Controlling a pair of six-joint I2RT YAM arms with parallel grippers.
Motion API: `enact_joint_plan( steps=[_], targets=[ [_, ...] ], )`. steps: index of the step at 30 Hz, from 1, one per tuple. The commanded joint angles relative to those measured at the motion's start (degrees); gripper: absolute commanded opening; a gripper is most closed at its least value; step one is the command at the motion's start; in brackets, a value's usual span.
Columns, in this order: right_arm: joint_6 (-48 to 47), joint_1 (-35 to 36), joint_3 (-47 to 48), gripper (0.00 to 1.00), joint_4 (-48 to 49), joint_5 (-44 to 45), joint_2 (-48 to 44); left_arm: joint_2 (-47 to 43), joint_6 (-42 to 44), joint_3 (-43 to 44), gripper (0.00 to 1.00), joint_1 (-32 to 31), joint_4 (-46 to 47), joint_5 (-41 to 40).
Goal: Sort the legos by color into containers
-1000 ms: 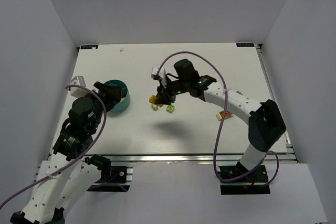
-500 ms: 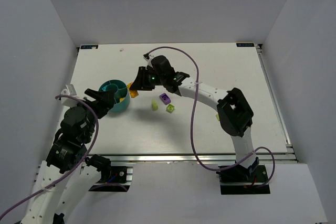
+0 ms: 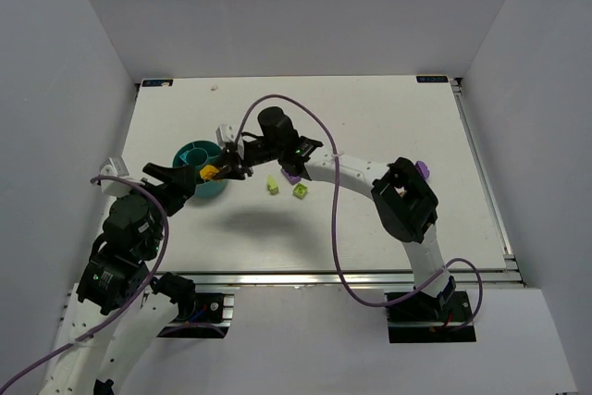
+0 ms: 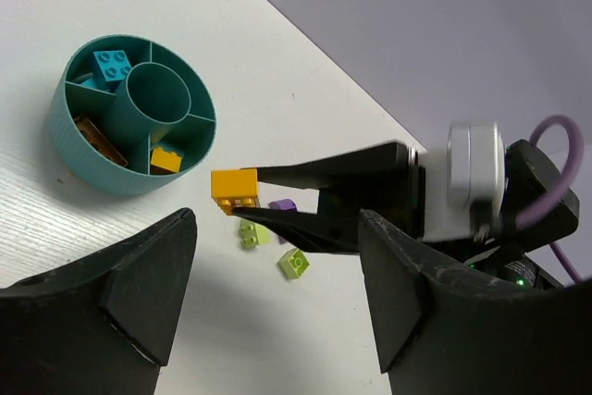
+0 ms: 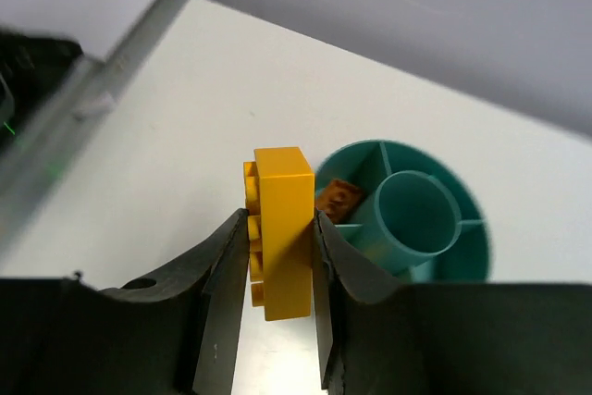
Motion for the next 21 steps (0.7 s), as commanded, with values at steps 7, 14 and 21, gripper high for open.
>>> enact_joint_plan(
  steps=[7,14,21],
  targets=[
    [-44.39,-0.08,4.86,0.0,-7.89,-3.86,2.18,-0.76,0.83,3.08,0.8,-0.25,-1.78,-2.91],
    [-52.39,0.35,8.72,0.0,-10.0,-3.16,6.39,-0.59,0.57,2.91,0.8,-0.25,-1.95,-2.65],
    [-57.14,0.44,11.8,0.01,-11.84,-1.22,9.56,-0.5,0.66,2.91,0.8,-0.25,-2.13,-2.83]
  ],
)
